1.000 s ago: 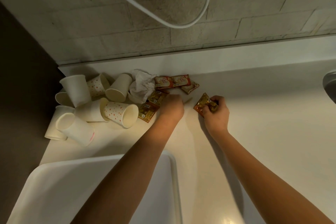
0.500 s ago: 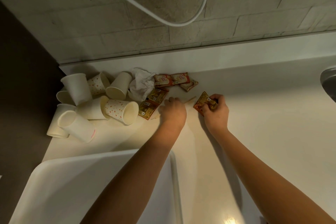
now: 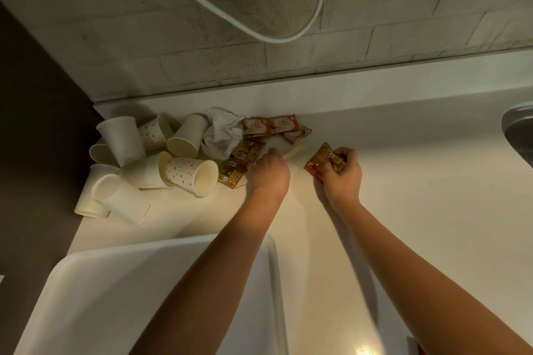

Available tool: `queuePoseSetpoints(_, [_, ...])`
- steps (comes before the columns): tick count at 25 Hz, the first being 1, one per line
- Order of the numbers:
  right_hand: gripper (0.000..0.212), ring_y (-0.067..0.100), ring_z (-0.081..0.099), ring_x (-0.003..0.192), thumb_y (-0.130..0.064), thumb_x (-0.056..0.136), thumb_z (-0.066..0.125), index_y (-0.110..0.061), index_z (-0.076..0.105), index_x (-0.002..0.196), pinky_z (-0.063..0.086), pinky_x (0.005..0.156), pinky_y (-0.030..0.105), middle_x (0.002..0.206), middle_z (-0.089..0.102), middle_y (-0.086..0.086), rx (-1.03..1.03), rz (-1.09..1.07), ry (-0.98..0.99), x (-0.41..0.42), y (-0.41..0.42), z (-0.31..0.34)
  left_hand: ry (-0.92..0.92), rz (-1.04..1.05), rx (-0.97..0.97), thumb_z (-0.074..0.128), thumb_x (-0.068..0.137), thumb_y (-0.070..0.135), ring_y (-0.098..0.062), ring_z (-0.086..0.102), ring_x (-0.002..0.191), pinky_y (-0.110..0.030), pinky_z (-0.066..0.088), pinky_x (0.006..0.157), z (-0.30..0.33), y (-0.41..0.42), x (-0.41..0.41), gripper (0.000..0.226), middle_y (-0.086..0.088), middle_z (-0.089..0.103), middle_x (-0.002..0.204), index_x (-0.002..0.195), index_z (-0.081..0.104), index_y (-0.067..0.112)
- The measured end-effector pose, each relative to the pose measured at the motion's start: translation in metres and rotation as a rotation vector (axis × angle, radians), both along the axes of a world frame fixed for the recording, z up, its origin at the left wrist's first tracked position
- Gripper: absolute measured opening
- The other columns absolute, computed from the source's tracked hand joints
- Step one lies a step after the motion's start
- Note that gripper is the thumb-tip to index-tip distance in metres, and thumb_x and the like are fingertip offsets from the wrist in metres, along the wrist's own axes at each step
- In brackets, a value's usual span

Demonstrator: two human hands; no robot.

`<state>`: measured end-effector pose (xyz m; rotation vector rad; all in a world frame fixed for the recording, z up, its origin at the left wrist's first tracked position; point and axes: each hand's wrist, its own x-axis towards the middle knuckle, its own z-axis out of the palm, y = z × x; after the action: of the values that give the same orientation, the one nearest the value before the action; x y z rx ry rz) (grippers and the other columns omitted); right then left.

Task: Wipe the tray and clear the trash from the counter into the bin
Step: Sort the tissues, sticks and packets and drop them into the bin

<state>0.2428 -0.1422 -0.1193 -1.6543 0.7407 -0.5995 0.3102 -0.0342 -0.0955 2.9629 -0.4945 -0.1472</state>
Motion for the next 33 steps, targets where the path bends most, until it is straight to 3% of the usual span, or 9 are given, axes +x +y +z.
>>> queuePoseSetpoints(6, [0.024,0.021,0.059,0.085,-0.004,0.086,0.058,-0.014,0.049,0.105,0.049,0.062,0.022,0.101,0.058,0.007,0.126,0.032,0.064,-0.014,0.000,0.003,0.233,0.152,-0.495,0.037,0.094,0.005,-0.035,0.059,0.103,-0.039,0.048,0.083,0.023,0.014,-0.033,0.025,-0.019,0.058,0.115,0.114,0.050,0.001])
queuePoseSetpoints(9, [0.022,0.023,0.062,0.080,0.000,0.086,0.059,-0.017,0.052,0.099,0.055,0.065,0.032,0.104,0.060,0.013,0.413,0.066,0.050,-0.035,0.001,0.019,0.380,0.233,-0.714,0.039,0.094,0.004,-0.033,0.057,0.107,-0.040,0.049,0.090,0.032,0.021,-0.059,0.028,-0.014,0.060,0.115,0.113,0.059,0.007])
queuePoseSetpoints(12, [0.022,0.021,0.063,0.075,-0.001,0.088,0.056,-0.018,0.050,0.102,0.053,0.053,0.030,0.099,0.060,0.010,0.468,0.089,0.027,-0.071,0.006,0.046,0.458,0.210,-0.901,0.037,0.092,0.002,-0.028,0.054,0.086,-0.034,0.045,0.073,0.038,0.032,-0.090,0.030,-0.002,0.059,0.088,0.098,0.062,0.016])
queuePoseSetpoints(16, [0.021,0.020,0.061,0.064,0.002,0.089,0.049,-0.018,0.049,0.097,0.046,0.038,0.023,0.090,0.059,0.007,0.410,0.081,-0.014,-0.129,0.016,0.075,0.382,0.081,-0.962,0.037,0.095,0.005,-0.017,0.048,0.082,-0.034,0.046,0.080,0.052,0.033,-0.134,0.028,0.003,0.054,0.087,0.098,0.063,0.016])
queuePoseSetpoints(19, [0.024,0.022,0.059,0.063,0.003,0.089,0.048,-0.020,0.049,0.088,0.042,0.036,0.022,0.086,0.058,0.007,0.348,0.052,-0.019,-0.172,0.026,0.085,0.436,0.012,-1.015,0.038,0.096,0.007,-0.024,0.051,0.080,-0.039,0.048,0.085,0.057,0.033,-0.165,0.029,0.009,0.053,0.079,0.102,0.064,0.016])
queuePoseSetpoints(21, [0.025,0.022,0.058,0.062,0.004,0.089,0.047,-0.021,0.049,0.085,0.041,0.035,0.023,0.083,0.058,0.007,0.335,0.015,-0.034,-0.198,0.030,0.088,0.494,-0.009,-1.037,0.039,0.095,0.005,-0.028,0.053,0.080,-0.037,0.048,0.076,0.058,0.036,-0.183,0.030,0.009,0.053,0.077,0.108,0.065,0.015])
queuePoseSetpoints(27, [0.028,0.019,0.059,0.060,0.003,0.089,0.046,-0.024,0.049,0.082,0.040,0.035,0.021,0.080,0.057,0.004,0.296,-0.110,0.013,-0.255,0.025,0.075,0.690,-0.005,-1.092,0.046,0.094,0.002,-0.002,0.054,0.058,-0.008,0.041,0.053,0.046,0.034,-0.238,0.028,0.004,0.056,0.076,0.112,0.066,0.008])
queuePoseSetpoints(30, [0.029,0.022,0.057,0.058,0.004,0.087,0.046,-0.025,0.049,0.083,0.039,0.035,0.021,0.079,0.056,0.004,0.245,-0.135,-0.004,-0.278,0.014,0.071,0.697,0.011,-1.140,0.052,0.092,0.003,0.006,0.057,0.052,-0.008,0.045,0.053,0.045,0.023,-0.263,0.024,0.005,0.061,0.076,0.109,0.068,0.010])
queuePoseSetpoints(33, [0.033,0.015,0.055,0.057,0.006,0.086,0.048,-0.027,0.047,0.083,0.041,0.035,0.020,0.079,0.056,0.000,0.169,-0.161,-0.027,-0.305,-0.001,0.071,0.743,0.038,-1.174,0.056,0.091,0.007,-0.001,0.055,0.051,-0.017,0.049,0.049,0.050,0.011,-0.292,0.022,0.005,0.061,0.073,0.096,0.068,0.025])
